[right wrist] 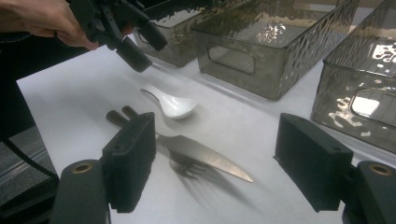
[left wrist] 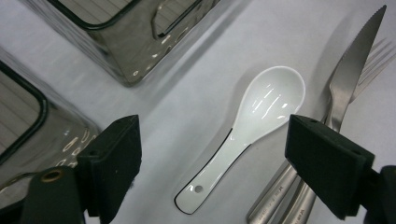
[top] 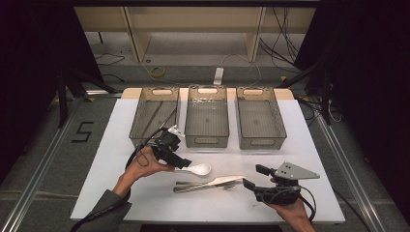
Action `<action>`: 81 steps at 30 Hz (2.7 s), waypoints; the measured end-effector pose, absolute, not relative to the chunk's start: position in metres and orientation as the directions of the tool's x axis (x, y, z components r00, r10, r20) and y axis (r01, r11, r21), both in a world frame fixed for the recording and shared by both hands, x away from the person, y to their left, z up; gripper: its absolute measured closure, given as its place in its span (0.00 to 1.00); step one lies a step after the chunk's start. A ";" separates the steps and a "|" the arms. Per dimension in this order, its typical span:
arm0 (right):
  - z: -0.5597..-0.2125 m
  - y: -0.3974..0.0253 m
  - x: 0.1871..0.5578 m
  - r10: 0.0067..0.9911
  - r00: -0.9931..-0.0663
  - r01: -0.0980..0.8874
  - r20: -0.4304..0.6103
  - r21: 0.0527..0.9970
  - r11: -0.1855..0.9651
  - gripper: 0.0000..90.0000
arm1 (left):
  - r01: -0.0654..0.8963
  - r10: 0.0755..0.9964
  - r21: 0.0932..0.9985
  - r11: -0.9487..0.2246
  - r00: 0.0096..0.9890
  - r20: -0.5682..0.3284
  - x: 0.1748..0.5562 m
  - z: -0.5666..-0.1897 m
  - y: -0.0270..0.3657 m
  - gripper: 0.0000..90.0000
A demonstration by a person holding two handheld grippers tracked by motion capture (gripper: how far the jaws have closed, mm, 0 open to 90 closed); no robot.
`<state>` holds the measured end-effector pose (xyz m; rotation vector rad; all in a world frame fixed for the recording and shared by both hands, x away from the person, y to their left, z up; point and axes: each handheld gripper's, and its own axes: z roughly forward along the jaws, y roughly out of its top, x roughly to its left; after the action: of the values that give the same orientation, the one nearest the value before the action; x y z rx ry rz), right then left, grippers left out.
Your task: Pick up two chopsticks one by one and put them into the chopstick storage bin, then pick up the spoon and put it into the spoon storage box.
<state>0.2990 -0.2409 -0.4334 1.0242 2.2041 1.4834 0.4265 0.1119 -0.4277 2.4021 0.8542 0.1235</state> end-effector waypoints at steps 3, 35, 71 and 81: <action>-0.433 -0.241 0.299 0.696 -0.703 0.394 0.142 0.894 0.215 0.33 | 0.550 0.607 0.534 -0.642 0.790 -0.084 0.426 -0.431 0.110 0.20; -0.433 -0.237 0.298 0.694 -0.709 0.387 0.126 0.892 0.233 0.33 | 0.526 0.543 0.362 -0.770 0.837 -0.062 0.429 -0.465 0.095 0.45; -0.433 -0.237 0.298 0.694 -0.709 0.389 0.127 0.891 0.235 0.33 | 0.441 0.483 0.391 -0.808 0.876 0.008 0.425 -0.462 0.090 0.95; -0.433 -0.237 0.298 0.693 -0.709 0.390 0.127 0.890 0.235 0.33 | 0.464 0.518 0.472 -0.750 0.855 -0.018 0.425 -0.447 0.095 0.95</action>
<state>0.2978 -0.2372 -0.4326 1.0087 2.2181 1.4638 0.4249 0.0946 -0.4474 2.5593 0.7207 0.1559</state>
